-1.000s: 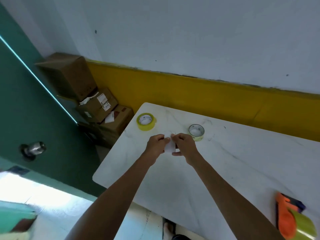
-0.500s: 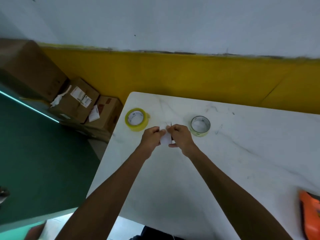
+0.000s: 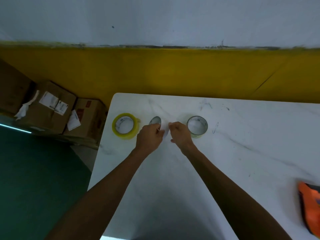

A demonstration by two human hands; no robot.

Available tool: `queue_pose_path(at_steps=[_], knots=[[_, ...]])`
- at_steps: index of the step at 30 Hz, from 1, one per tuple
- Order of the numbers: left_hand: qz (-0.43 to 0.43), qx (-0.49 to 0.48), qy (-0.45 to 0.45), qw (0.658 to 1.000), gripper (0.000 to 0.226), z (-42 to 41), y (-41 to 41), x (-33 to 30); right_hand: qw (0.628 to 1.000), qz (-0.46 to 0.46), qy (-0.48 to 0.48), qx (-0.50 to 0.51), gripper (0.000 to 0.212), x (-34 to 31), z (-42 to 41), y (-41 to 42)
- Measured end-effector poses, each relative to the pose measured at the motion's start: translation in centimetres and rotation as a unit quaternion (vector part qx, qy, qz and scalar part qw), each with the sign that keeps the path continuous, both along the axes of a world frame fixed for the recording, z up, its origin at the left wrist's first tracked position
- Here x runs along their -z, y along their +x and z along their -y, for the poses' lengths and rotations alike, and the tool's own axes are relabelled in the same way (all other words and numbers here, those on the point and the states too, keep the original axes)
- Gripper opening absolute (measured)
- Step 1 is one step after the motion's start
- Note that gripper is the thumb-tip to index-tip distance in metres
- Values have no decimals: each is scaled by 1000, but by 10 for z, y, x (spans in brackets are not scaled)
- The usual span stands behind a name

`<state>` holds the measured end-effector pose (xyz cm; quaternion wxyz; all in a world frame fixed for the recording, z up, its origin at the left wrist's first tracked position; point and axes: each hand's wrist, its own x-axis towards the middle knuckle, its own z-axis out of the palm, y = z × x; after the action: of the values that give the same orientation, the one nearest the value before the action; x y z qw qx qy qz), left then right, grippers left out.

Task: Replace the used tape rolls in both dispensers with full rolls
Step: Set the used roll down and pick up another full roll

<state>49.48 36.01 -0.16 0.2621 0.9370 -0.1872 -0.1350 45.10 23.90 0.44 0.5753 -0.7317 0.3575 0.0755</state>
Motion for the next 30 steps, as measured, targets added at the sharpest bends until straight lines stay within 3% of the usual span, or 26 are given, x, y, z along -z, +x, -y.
queue_pose_path(at_steps=[2,4,10,13,16,22,26,30], knots=[[92,95,119,984,19,6,5,4,999,6,2,51,39,2,2,0],[128,147,183,964,23,14,8,12,995,4,31,94,42,5,4,-2],[97,211,284,930,28,23,3,37,986,-11,87,139,52,12,14,-12],[133,223,309,915,15,21,-2,37,984,-10,89,155,53,17,16,-16],[116,229,291,921,20,19,-3,45,983,-3,78,164,53,20,16,-18],[156,158,155,963,34,2,14,32,982,14,68,173,47,16,6,-12],[164,80,184,966,22,-36,42,24,981,36,71,176,38,14,-4,-7],[124,40,205,970,30,-83,46,47,981,37,84,170,37,16,-13,-9]])
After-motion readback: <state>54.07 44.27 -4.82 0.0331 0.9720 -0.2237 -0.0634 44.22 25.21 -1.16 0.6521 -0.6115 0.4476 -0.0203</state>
